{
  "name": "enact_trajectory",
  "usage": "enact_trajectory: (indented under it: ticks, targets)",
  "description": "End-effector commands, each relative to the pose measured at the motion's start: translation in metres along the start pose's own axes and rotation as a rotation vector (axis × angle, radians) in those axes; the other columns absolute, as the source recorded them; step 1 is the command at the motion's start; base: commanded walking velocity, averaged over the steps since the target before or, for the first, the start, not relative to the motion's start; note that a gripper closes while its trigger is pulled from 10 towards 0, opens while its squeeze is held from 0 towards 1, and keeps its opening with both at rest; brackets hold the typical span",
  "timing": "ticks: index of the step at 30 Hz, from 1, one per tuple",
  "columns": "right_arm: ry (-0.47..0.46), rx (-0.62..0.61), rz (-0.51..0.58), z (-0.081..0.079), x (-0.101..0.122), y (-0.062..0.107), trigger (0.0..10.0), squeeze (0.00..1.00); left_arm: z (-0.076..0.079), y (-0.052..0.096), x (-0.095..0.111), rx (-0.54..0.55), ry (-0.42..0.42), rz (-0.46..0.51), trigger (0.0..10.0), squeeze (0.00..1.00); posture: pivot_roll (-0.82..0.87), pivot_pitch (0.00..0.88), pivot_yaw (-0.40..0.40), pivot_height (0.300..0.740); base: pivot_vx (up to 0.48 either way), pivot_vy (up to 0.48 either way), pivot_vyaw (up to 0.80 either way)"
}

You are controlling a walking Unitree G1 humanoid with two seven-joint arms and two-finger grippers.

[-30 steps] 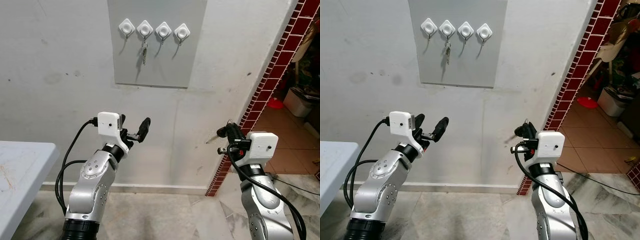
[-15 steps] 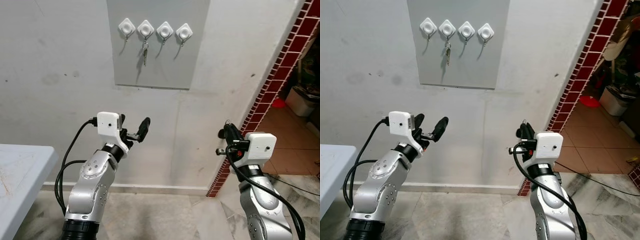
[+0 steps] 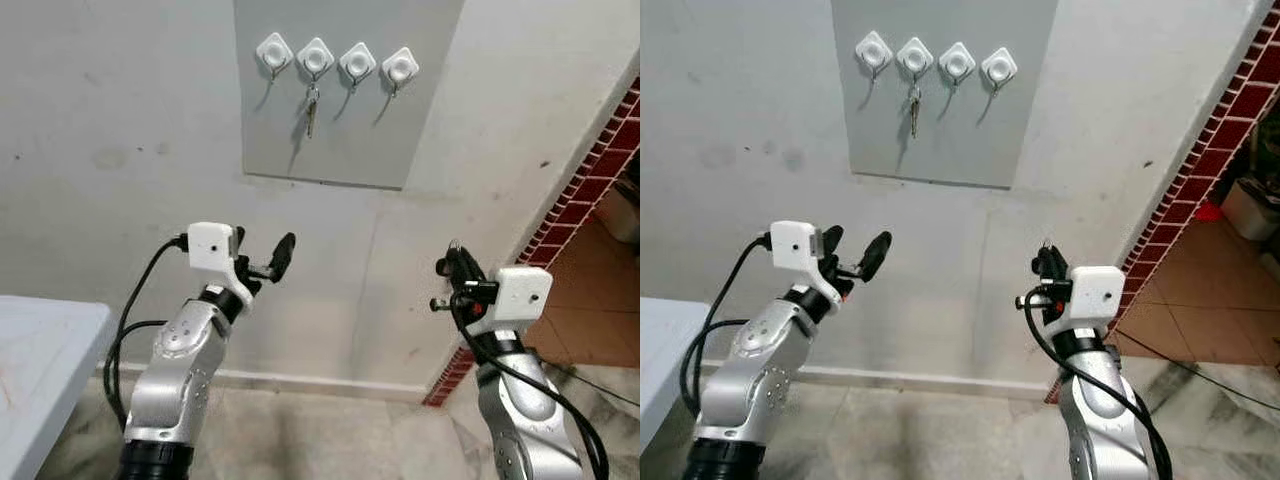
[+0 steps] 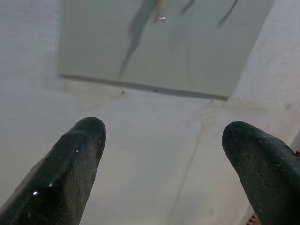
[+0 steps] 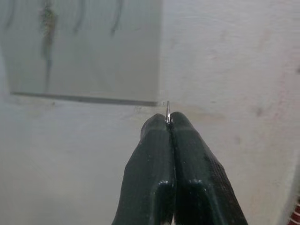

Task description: Hang keys on a hook

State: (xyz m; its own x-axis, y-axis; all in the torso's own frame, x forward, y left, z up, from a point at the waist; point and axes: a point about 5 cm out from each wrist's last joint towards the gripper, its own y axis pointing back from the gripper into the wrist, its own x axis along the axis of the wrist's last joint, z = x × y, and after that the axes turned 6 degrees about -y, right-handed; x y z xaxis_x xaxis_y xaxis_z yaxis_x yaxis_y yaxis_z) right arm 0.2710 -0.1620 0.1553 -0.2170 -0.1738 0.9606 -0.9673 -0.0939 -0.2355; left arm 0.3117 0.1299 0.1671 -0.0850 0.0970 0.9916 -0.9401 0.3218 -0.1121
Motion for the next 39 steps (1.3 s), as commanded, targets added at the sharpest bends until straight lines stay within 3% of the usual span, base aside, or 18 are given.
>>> enact_trajectory:
  ticks: [1, 23, 30, 39]
  targets:
    - [0.007, -0.005, 0.023, 0.003, 0.007, 0.0, 10.0, 0.0, 0.008, -0.002, 0.002, -0.025, 0.007, 0.007, 10.0, 0.0, -0.01, 0.036, -0.052, 0.74, 0.368, 0.0, 0.0]
    - [0.007, -0.008, 0.025, 0.004, 0.007, -0.003, 10.0, 0.0, 0.01, -0.004, 0.003, -0.019, 0.022, 0.012, 10.0, 0.0, -0.01, 0.031, -0.052, 0.74, 0.334, 0.0, 0.0]
    - [0.008, 0.018, 0.031, 0.002, 0.009, -0.009, 10.0, 0.0, 0.02, -0.006, 0.009, -0.077, 0.001, 0.038, 10.0, 0.0, -0.01, 0.035, -0.051, 0.74, 0.0, 0.0, 0.0]
    - [0.011, 0.125, 0.107, -0.006, 0.028, -0.043, 10.0, 0.0, 0.053, -0.014, 0.027, -0.257, -0.03, 0.109, 10.0, 0.0, -0.01, 0.05, -0.055, 0.74, 0.0, 0.0, 0.0]
